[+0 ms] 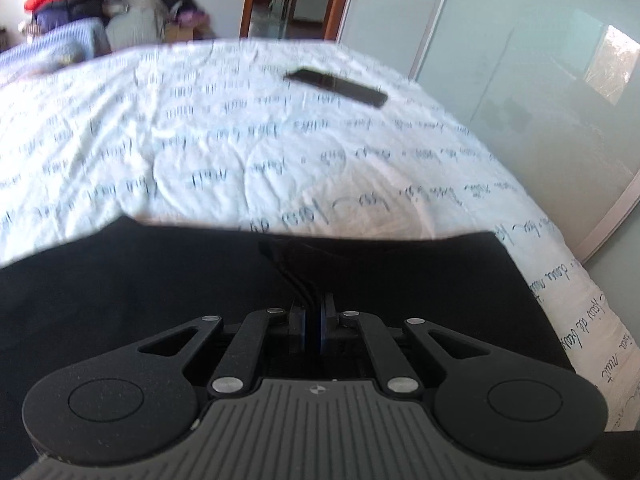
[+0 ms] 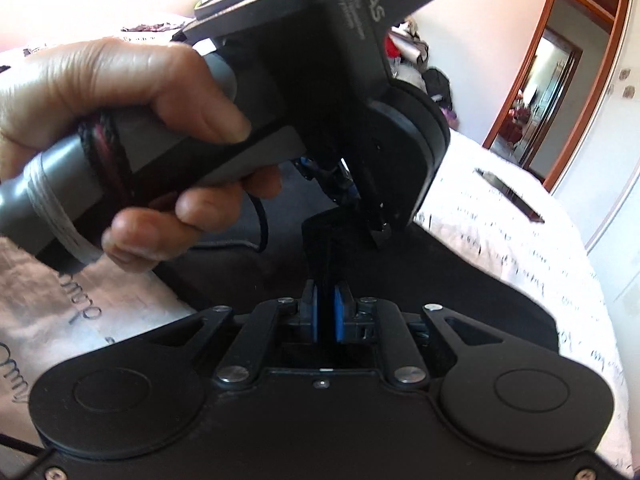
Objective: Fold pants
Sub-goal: 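Release the black trousers from both grippers and pull back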
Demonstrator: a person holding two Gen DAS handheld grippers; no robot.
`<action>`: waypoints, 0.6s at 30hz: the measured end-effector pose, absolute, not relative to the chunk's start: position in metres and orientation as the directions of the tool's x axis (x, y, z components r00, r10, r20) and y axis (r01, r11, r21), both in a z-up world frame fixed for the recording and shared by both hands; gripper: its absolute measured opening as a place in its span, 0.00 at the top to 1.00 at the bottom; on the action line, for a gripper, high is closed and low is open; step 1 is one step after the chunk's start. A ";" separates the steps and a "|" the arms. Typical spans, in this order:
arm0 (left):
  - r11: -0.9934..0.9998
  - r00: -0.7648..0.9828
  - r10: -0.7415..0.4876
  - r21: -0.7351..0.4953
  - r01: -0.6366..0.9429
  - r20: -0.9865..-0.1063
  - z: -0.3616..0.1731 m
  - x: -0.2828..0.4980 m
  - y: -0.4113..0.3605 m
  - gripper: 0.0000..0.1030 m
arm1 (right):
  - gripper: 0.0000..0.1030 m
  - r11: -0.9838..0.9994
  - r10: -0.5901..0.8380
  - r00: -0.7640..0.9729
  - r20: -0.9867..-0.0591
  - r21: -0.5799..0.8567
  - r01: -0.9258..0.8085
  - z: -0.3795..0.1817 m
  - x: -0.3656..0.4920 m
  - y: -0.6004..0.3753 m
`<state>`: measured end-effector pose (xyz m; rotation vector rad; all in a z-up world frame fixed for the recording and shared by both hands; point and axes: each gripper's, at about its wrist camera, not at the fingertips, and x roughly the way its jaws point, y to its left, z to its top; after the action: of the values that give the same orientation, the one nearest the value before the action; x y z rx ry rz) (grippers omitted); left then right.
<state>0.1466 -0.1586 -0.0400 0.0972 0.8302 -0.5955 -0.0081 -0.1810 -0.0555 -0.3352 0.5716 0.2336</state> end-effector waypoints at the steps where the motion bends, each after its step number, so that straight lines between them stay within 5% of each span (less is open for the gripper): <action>1: 0.831 0.534 -0.456 -0.127 0.541 -0.712 -0.038 0.146 -0.159 0.93 | 0.91 0.919 0.123 0.820 -0.559 -0.248 -0.307 -0.053 -0.008 -0.180; 3: 0.837 0.538 -0.441 -0.113 0.536 -0.718 -0.041 0.151 -0.159 0.90 | 0.91 0.917 0.122 0.818 -0.562 -0.252 -0.310 -0.054 -0.006 -0.177; 4: 0.840 0.532 -0.433 -0.112 0.531 -0.728 -0.044 0.155 -0.159 0.75 | 0.90 0.917 0.125 0.815 -0.566 -0.249 -0.313 -0.057 -0.004 -0.176; 8: 0.877 0.513 -0.379 -0.121 0.466 -0.770 -0.051 0.165 -0.148 0.63 | 0.84 0.914 0.115 0.794 -0.597 -0.250 -0.320 -0.073 -0.004 -0.176; 11: 0.889 0.538 -0.367 -0.116 0.443 -0.759 -0.036 0.159 -0.128 0.46 | 0.72 0.931 0.191 0.777 -0.600 -0.139 -0.337 -0.060 -0.016 -0.193; 15: 0.910 0.596 -0.313 -0.053 0.412 -0.740 -0.007 0.143 -0.095 0.24 | 0.72 0.958 0.221 0.789 -0.573 -0.022 -0.284 -0.039 -0.030 -0.228; 18: 0.929 0.624 -0.238 0.014 0.370 -0.744 0.011 0.129 -0.063 0.21 | 0.72 0.978 0.189 0.820 -0.540 0.032 -0.204 -0.030 -0.033 -0.253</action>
<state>0.1295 -0.0628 0.0114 0.1720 0.8265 -0.3509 -0.0325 -0.2535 -0.0303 -0.0273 0.5720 0.2096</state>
